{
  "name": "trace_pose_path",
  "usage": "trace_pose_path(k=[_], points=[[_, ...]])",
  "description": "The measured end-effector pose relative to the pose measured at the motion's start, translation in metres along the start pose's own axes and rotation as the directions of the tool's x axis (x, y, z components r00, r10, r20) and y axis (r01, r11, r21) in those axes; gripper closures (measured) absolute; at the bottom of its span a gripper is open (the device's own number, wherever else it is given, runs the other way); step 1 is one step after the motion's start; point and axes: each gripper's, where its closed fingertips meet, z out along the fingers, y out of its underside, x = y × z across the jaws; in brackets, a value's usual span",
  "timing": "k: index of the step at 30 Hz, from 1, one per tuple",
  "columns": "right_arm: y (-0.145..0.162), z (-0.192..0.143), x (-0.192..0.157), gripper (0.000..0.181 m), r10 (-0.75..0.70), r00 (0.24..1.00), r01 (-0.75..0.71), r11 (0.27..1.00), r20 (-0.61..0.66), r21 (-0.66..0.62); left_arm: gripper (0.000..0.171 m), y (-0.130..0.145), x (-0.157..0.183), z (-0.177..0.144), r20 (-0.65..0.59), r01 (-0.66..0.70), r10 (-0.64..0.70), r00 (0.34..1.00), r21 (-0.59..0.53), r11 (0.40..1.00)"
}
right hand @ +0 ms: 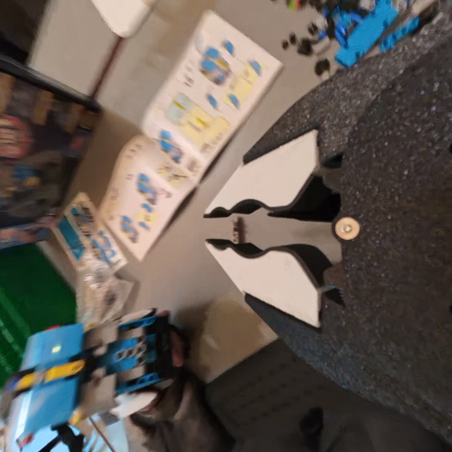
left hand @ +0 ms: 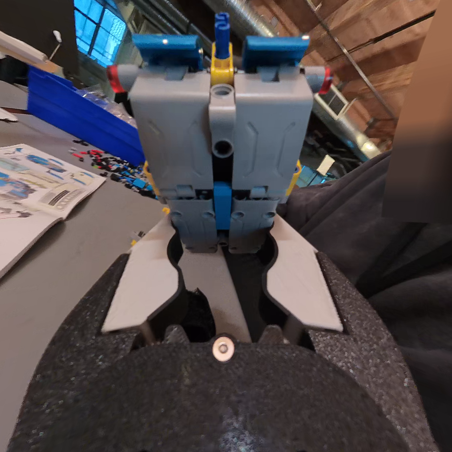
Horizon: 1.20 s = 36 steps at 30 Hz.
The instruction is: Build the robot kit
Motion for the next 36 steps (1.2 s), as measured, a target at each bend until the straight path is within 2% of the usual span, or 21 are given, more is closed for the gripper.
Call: trace_pose_path(k=[3,4,7,11,15,20,22,24,25,27,28,31,33,35,36], points=[[0.052,0.022,0.005,0.163,0.175,0.979,-0.172,0.984,0.101,-0.035,0.106,0.002,-0.008,0.0,0.049,-0.012,0.013,0.999,-0.013,1.0],[0.066,0.031,0.003,0.157,0.249,0.96,-0.243,0.968,0.126,-0.063,0.106,0.002,-0.01,0.0,0.058,-0.012,0.013,0.998,-0.013,1.0],[0.083,0.058,-0.012,0.152,0.315,0.934,-0.302,0.948,0.17,-0.095,0.106,0.004,-0.015,-0.002,0.081,0.012,-0.01,0.997,-0.022,1.0],[0.087,0.076,-0.013,0.151,0.238,0.967,-0.228,0.967,0.094,-0.113,0.106,0.006,-0.022,-0.003,0.107,0.055,-0.052,0.993,-0.028,0.998],[0.071,0.086,-0.031,0.146,0.242,0.946,-0.233,0.97,0.217,-0.068,0.106,0.01,-0.023,-0.001,0.112,0.052,-0.047,0.993,-0.047,0.998],[0.062,0.107,-0.059,0.144,0.103,0.956,-0.076,0.991,0.276,-0.106,0.106,0.006,-0.023,-0.004,0.112,0.047,-0.043,0.993,-0.032,0.998],[0.059,0.102,-0.048,0.153,0.058,0.975,-0.035,0.993,0.216,-0.109,0.106,0.004,-0.025,-0.007,0.121,0.044,-0.039,0.992,-0.032,0.999],[0.05,0.086,-0.019,0.158,0.106,0.989,-0.102,0.994,0.106,-0.047,0.106,0.003,-0.026,-0.01,0.131,0.035,-0.031,0.991,-0.03,0.999],[0.051,0.081,-0.01,0.148,0.144,0.986,-0.141,0.989,0.081,-0.046,0.106,0.002,-0.027,-0.011,0.133,0.033,-0.028,0.991,-0.029,0.999],[0.071,0.087,-0.003,0.133,0.17,0.985,-0.166,0.973,0.014,-0.163,0.106,0.001,-0.028,-0.012,0.133,0.041,-0.038,0.99,-0.021,0.999],[0.077,0.092,-0.003,0.132,0.142,0.99,-0.142,0.971,-0.017,-0.192,0.106,0.001,-0.028,-0.011,0.127,0.051,-0.048,0.991,-0.02,0.999],[0.071,0.105,-0.016,0.156,0.154,0.988,-0.149,0.973,0.013,-0.177,0.106,0.003,-0.028,-0.011,0.124,0.061,-0.057,0.991,-0.026,0.998],[0.069,0.109,-0.022,0.164,0.157,0.987,-0.146,0.972,0.047,-0.182,0.106,0.003,-0.028,-0.011,0.127,0.053,-0.049,0.991,-0.029,0.998],[0.066,0.108,-0.022,0.172,0.101,0.994,-0.093,0.978,0.033,-0.187,0.106,0.003,-0.028,-0.012,0.129,0.053,-0.049,0.99,-0.028,0.998],[0.063,0.106,-0.022,0.181,0.059,0.998,-0.054,0.983,0.023,-0.175,0.106,0.002,-0.029,-0.012,0.129,0.057,-0.053,0.99,-0.026,0.998]])
